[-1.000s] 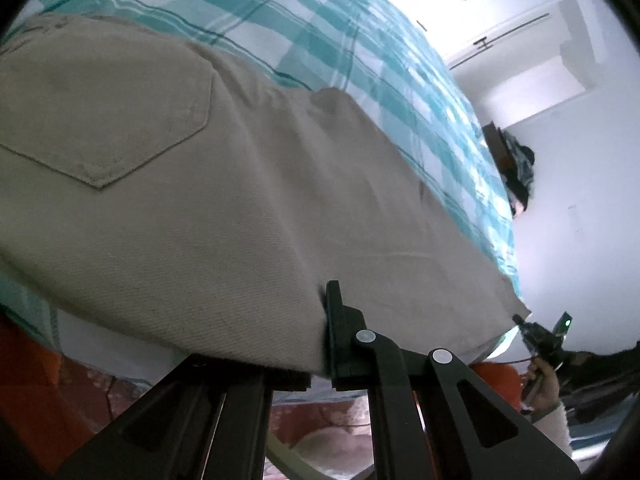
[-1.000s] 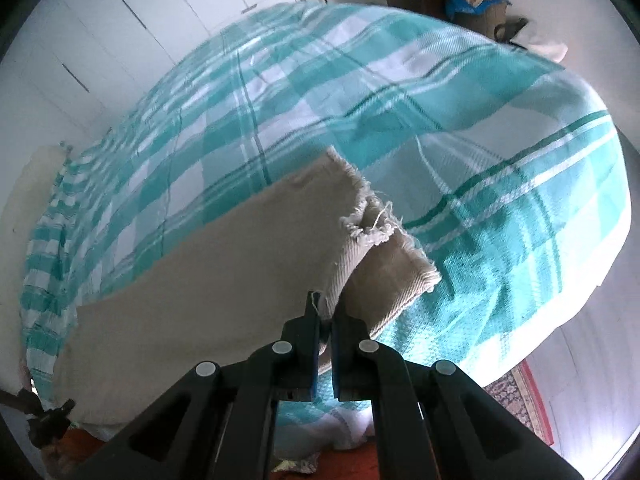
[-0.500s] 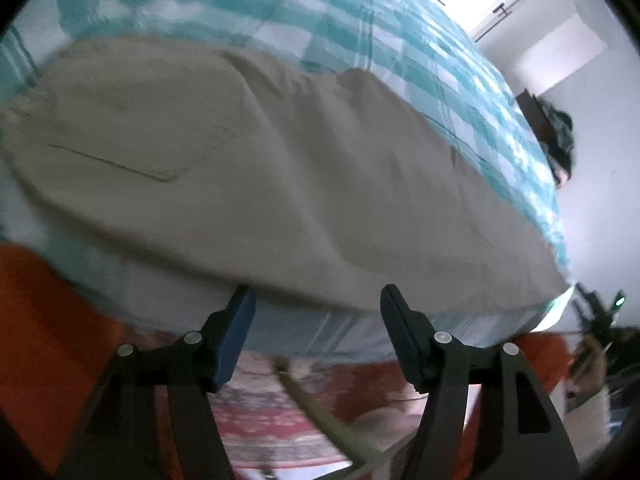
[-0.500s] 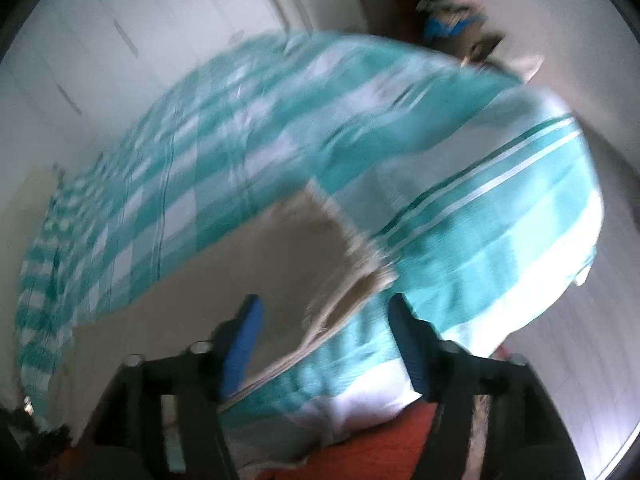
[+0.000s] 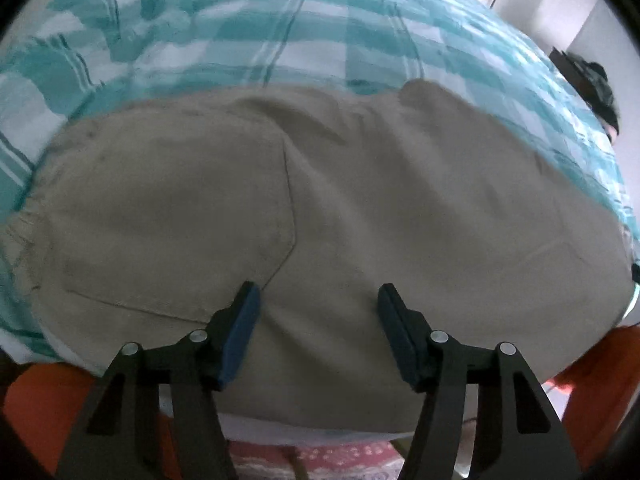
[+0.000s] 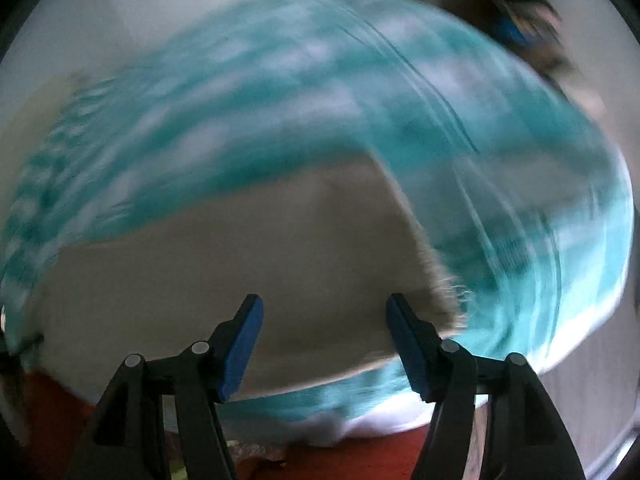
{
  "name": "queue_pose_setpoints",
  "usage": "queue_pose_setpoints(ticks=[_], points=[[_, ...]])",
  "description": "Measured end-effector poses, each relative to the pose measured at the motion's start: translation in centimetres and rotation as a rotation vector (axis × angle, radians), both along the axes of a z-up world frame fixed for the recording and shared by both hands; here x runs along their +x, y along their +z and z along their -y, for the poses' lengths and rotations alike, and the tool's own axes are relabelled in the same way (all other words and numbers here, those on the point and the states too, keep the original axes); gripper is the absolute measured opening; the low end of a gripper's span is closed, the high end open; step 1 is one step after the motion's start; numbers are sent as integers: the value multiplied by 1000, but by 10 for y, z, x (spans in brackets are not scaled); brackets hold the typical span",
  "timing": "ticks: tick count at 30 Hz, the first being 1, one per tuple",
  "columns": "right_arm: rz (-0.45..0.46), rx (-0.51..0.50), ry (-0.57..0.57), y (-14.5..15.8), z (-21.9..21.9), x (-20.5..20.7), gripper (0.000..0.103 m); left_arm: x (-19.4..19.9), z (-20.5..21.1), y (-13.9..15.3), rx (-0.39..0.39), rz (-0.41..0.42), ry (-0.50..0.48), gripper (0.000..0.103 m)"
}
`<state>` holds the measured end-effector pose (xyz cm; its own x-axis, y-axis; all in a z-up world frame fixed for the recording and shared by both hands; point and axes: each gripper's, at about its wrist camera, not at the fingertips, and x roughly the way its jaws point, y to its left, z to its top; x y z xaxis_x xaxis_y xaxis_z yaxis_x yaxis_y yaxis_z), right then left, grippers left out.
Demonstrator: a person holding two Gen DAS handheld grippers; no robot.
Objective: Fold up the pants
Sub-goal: 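Open both tools and release the folded trousers onto the bed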
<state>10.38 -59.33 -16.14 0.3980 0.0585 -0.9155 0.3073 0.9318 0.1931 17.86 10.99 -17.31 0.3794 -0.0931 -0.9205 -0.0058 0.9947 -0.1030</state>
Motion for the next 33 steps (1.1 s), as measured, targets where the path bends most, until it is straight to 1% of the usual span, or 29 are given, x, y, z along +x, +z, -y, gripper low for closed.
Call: queue_pose_setpoints(ticks=[1,2,5,8,9,11,12,14,18,20,22,23,25,27,29,33], points=[[-9,28,-31,-8,5,-2,52,-4,6,9,-11,19,-14,67],[7,43,-44,-10,9,-4,52,-6,13,18,-26,36,-28,68],[28,13,-27,-7,5,-5,53,-6,51,42,-71,75,-106,75],[21,6,-21,-10,5,-2,53,8,109,56,-128,81,-243,82],[18,1,-19,-10,1,-1,53,16,137,59,-153,75,-301,82],[13,-18,-6,-10,-1,1,53,33,178,59,-178,56,-369,82],[9,-30,2,-10,-3,2,54,41,195,57,-180,54,-396,82],[5,-48,14,-11,-3,1,54,62,242,53,-145,56,-450,82],[9,-59,20,-10,-3,-1,54,83,299,33,-100,22,-469,82],[13,-60,18,-10,-3,-2,54,69,318,19,-54,-4,-489,81],[17,-64,20,-9,-3,-3,54,40,331,12,-51,-34,-563,81],[19,-67,22,-9,-4,-4,54,15,336,7,-19,-29,-619,81],[23,-70,25,-8,-5,-5,54,-21,338,4,60,26,-680,83],[32,-65,26,-7,-5,-7,54,-49,336,3,99,73,-690,84],[39,-57,22,-6,-4,-7,54,-56,335,3,96,74,-670,85],[46,-49,2,-4,-3,-9,54,-57,339,1,104,65,-673,91]])
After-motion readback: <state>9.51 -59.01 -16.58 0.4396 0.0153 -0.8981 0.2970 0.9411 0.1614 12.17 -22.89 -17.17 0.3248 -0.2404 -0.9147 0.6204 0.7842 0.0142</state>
